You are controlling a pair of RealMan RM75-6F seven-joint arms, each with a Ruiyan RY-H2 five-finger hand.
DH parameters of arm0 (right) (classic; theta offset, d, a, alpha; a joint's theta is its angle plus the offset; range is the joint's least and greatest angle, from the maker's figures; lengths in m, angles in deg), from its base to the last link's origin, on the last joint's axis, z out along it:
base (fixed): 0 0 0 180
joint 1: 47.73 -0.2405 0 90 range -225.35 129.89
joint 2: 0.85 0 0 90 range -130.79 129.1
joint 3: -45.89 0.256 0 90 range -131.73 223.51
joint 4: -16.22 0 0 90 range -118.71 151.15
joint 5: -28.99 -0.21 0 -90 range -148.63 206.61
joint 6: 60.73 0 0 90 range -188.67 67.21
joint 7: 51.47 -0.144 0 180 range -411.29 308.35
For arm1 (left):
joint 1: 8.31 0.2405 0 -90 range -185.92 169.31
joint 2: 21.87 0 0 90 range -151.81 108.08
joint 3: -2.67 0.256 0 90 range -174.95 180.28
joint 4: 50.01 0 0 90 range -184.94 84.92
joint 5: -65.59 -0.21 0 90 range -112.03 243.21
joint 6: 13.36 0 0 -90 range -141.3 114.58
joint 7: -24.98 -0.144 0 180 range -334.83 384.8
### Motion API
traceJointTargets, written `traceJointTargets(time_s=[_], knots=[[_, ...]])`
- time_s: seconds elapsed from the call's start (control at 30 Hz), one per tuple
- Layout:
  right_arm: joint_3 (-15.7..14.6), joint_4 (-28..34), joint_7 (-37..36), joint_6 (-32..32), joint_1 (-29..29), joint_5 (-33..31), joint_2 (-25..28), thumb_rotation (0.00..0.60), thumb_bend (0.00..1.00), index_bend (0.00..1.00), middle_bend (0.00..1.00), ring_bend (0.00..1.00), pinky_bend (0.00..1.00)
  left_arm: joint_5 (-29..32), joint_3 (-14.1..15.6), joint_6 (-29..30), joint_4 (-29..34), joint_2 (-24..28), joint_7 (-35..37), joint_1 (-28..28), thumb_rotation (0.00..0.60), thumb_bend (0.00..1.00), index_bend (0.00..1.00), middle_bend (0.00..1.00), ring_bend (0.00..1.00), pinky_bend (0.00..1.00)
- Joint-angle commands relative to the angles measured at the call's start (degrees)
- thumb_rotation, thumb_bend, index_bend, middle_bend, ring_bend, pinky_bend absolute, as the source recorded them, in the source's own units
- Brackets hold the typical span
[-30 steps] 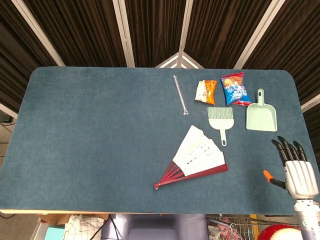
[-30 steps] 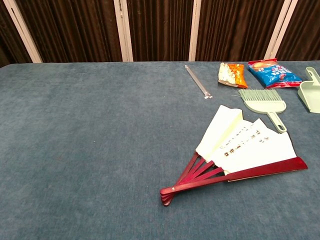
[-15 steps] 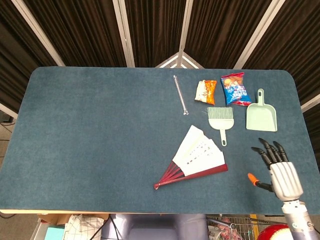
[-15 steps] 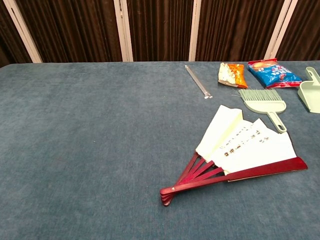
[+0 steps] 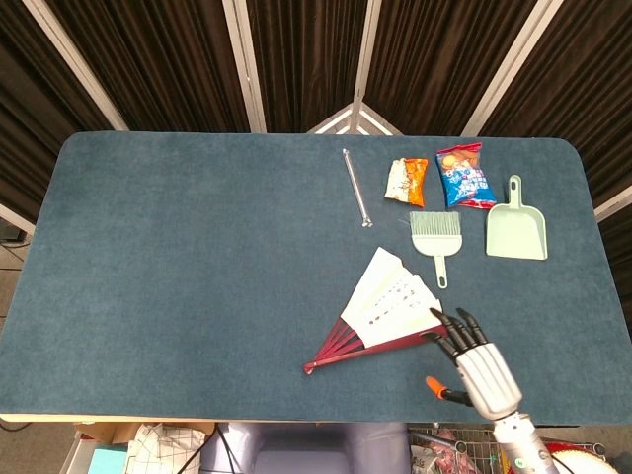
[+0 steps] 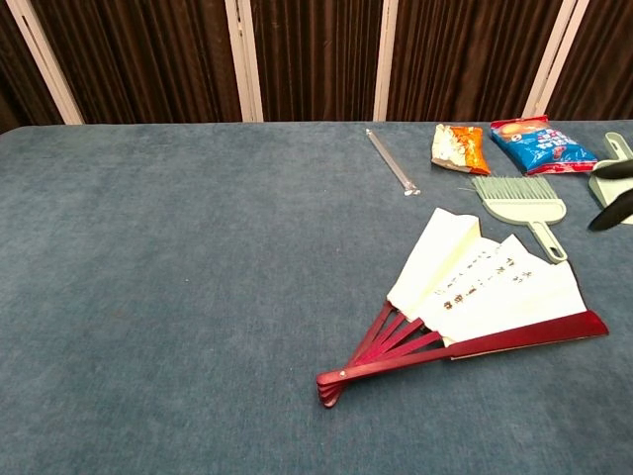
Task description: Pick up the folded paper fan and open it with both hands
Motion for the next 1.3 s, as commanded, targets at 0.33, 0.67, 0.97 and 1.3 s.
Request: traceJointTargets(time_s=[0.33, 0.67, 0.97, 1.3], knots=[[-0.8, -5.8, 6.6, 5.2, -1.1, -1.3, -9.5, 0.6, 0.23, 0.31, 0.09, 0.16, 0.07, 0.5, -0.1, -0.4, -0.1, 0.3, 0.6, -0.1, 0.6, 0.38, 0.06, 0.0, 0.0, 0.0], [0.8, -11.4, 9.5, 6.6, -2.2, -3.3, -14.7, 0.6, 0.24, 0.31, 0.09, 0.16, 0.07, 1.0, -0.4, -0.5, -0.2, 0.4, 0.8, -0.1, 0.6, 0.38, 0.06, 0.0, 0.0, 0.0], [1.4, -17.5, 9.6, 5.8, -2.9, -3.4, -19.3, 0.6, 0.23, 0.31, 0.1, 0.16, 0.07, 1.5, -0.5, -0.8, 0.0, 0.2, 0.0, -0.3, 0.6, 0.38, 0.06, 0.0, 0.0, 0.0], [1.5, -25.9, 8.0, 2.2, -3.3, -2.0, -25.4, 0.6, 0.23, 0.31, 0.12, 0.17, 0.07, 1.8, -0.6, -0.5, 0.2, 0.1, -0.4, -0.1, 0.6, 0.38, 0.06, 0.0, 0.0, 0.0]])
